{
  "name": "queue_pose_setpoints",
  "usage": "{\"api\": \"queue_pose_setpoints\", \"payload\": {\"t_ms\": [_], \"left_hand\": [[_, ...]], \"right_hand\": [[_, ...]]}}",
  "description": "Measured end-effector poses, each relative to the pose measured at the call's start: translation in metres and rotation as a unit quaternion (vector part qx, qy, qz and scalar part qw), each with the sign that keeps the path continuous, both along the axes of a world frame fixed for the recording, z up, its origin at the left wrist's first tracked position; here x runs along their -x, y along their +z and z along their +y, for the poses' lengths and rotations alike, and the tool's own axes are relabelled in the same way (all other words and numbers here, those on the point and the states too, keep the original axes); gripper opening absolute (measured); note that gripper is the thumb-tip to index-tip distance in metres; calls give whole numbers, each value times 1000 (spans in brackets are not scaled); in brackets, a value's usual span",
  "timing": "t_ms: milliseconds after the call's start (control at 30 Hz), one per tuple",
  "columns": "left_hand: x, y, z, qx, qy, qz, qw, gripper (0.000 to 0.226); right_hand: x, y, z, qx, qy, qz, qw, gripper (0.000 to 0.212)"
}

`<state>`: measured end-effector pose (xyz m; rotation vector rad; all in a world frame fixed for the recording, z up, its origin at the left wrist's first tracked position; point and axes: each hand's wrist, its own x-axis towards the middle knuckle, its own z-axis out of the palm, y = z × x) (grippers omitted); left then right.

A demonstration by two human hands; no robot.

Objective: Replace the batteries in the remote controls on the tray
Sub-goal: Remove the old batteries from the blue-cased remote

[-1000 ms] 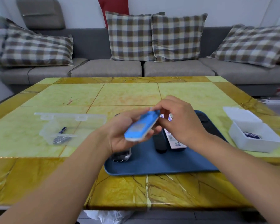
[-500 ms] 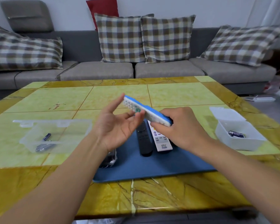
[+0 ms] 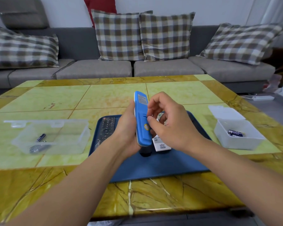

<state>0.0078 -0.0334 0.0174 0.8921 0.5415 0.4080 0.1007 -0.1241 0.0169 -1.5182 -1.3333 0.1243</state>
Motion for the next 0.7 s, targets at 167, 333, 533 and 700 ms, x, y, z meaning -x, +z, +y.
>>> {"api": "queue_pose_setpoints", "payload": {"t_ms": [167, 333, 533, 700], "left_hand": [[0, -1, -3, -23, 11, 9, 1000, 50], [-2, -3, -3, -25, 25, 11, 999, 52], [-5, -4, -3, -37, 53, 15, 998, 52], [-6, -5, -6, -19, 69, 15, 997, 52]], "right_hand": [[0, -4, 6, 4, -10, -1, 1000, 20], [0, -5, 10, -6, -17, 22, 1000, 21], [0, -6, 11, -3, -6, 24, 1000, 25], [-2, -6, 16, 27, -7, 22, 999, 31]]}}
